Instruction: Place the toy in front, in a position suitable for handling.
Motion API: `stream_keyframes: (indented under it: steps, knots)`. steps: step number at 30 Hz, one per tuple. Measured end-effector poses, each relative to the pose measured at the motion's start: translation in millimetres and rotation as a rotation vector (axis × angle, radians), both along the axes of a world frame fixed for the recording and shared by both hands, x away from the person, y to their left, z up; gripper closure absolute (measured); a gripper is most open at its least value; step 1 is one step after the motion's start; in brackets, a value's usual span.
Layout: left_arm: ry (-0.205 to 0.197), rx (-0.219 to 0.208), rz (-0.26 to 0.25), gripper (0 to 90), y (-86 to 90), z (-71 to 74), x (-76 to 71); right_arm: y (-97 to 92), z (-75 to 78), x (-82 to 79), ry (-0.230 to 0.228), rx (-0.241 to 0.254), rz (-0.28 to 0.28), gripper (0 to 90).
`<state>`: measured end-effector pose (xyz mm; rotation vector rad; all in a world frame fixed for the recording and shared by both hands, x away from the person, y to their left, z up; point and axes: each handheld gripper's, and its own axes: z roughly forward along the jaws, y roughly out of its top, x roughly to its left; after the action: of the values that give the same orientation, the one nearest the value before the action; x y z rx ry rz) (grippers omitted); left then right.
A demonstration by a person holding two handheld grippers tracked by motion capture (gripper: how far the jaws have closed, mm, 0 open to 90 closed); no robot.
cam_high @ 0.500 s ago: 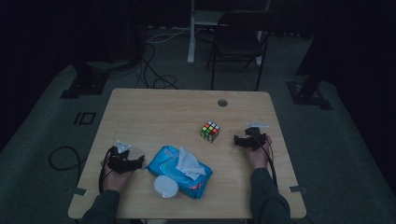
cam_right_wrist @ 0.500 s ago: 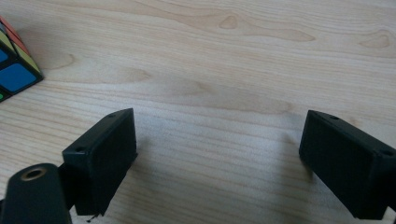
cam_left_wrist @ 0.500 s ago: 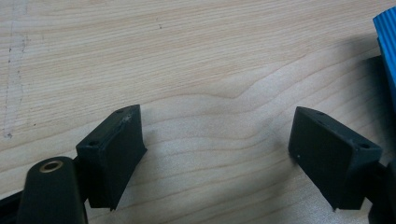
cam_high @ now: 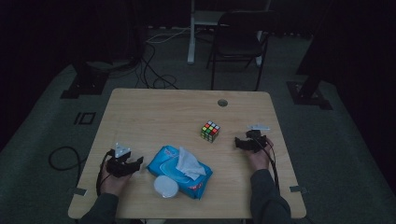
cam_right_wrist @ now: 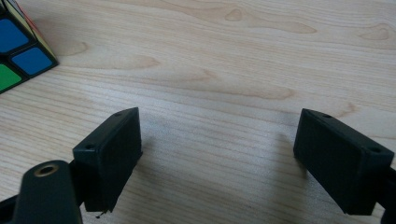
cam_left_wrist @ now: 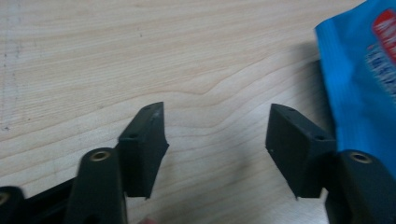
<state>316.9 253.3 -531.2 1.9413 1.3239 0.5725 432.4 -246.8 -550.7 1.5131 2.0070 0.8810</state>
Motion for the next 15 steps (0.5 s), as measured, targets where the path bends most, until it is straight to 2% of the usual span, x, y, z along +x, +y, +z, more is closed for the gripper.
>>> stream_keyframes:
  steps: [2, 4, 9, 15]
  knots:
    - [-0.017, -0.026, -0.001, 41.5, 0.8, 5.6, -5.8, -0.1, 0.0, -0.4, 0.0, 0.0, 0.002, 14.8]
    - [-0.022, -0.027, -0.005, 41.5, 0.5, 7.1, -7.8, 0.0, 0.0, -0.6, -0.001, -0.001, 0.001, 14.8]
    - [-0.044, -0.024, -0.053, 42.0, -7.3, 11.6, -22.6, 0.6, -0.1, -2.3, -0.002, -0.001, -0.005, 14.8]
    - [-0.025, -0.027, -0.089, 42.5, -14.7, 11.4, -36.7, 0.7, -0.1, -2.7, 0.0, 0.001, -0.005, 14.8]
